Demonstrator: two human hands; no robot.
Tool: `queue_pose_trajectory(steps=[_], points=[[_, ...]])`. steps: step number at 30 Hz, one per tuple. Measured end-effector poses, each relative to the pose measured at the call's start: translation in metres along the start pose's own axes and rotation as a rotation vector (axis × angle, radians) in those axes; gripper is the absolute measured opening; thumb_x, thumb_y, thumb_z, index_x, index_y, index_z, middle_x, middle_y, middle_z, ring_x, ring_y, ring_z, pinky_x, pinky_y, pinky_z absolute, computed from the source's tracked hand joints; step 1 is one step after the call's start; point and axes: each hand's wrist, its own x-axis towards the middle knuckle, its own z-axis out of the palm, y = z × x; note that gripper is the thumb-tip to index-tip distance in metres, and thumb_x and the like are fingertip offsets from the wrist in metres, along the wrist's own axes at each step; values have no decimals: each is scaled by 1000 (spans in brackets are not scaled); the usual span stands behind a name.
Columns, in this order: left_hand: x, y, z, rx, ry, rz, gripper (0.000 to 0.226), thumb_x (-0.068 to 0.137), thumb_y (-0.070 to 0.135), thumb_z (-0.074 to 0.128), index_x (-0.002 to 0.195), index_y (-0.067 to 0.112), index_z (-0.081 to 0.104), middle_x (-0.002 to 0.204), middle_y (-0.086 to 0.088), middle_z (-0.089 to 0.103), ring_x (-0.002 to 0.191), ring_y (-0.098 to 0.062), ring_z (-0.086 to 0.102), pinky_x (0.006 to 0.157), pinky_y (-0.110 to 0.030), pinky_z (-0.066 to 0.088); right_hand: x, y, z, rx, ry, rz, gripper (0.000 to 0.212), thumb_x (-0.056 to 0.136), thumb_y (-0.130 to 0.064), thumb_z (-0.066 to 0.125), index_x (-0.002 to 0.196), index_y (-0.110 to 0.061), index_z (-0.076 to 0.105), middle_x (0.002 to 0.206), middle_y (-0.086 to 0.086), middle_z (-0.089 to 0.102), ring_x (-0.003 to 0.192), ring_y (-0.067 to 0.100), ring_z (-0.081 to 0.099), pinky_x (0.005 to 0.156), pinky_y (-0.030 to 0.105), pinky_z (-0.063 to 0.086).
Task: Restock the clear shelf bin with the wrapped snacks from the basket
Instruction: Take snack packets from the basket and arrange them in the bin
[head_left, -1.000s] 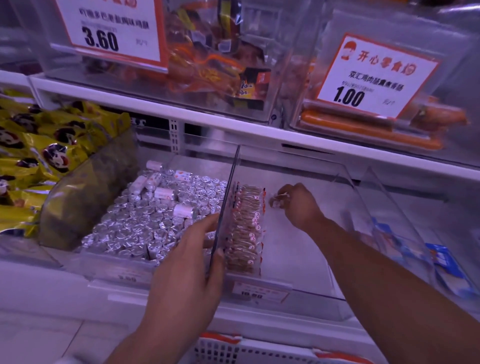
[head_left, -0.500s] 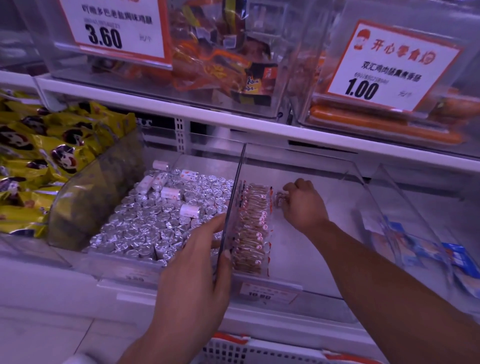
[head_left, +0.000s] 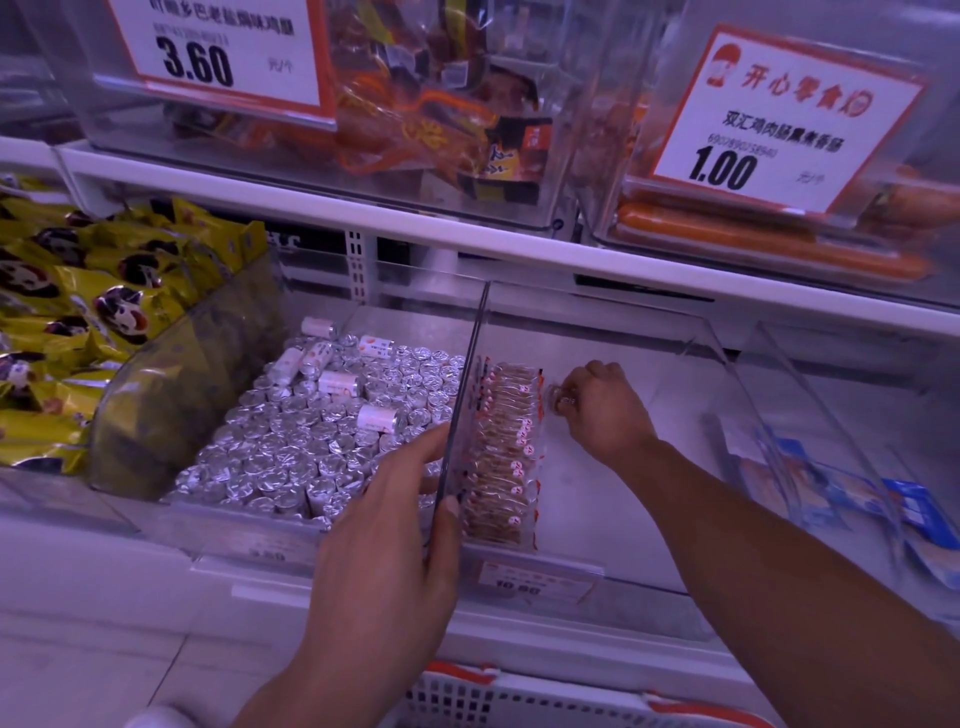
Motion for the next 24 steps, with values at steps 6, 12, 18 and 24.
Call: queue_pose_trajectory(steps=[6, 12, 18, 24], points=[[-1, 0, 0, 5, 6, 11, 53, 96, 32, 53, 139, 55, 33, 126, 25, 59, 110, -6, 63, 77, -43, 56, 10, -3, -1, -217, 79, -80, 24, 88, -28, 66, 102, -8, 66, 105, 14, 62, 105, 34, 52, 84, 43, 43], [0, -1, 1, 11, 5, 10, 53, 96, 33, 53, 140, 55, 33, 126, 25, 60, 109, -4, 63, 76, -42, 56, 14, -2, -4, -302, 56, -124, 28, 82, -27, 73, 100, -7, 68, 102, 16, 62, 99, 37, 56, 82, 44, 45], [-1, -1, 0, -13, -7, 9, 52, 96, 33, 52, 140, 54, 33, 129, 24, 58, 113, -4, 61, 80, -43, 56, 15, 4, -11, -246, 39, -106, 34, 85, -31, 69, 112, -10, 66, 111, 14, 58, 106, 34, 53, 85, 42, 44], [-1, -2, -1, -17, -3, 21, 55, 95, 30, 52, 141, 55, 33, 130, 27, 57, 113, -1, 61, 77, -42, 57, 14, 5, -13, -124, -9, -29, 23, 88, -10, 58, 106, -10, 72, 103, 13, 61, 101, 32, 56, 80, 40, 53]])
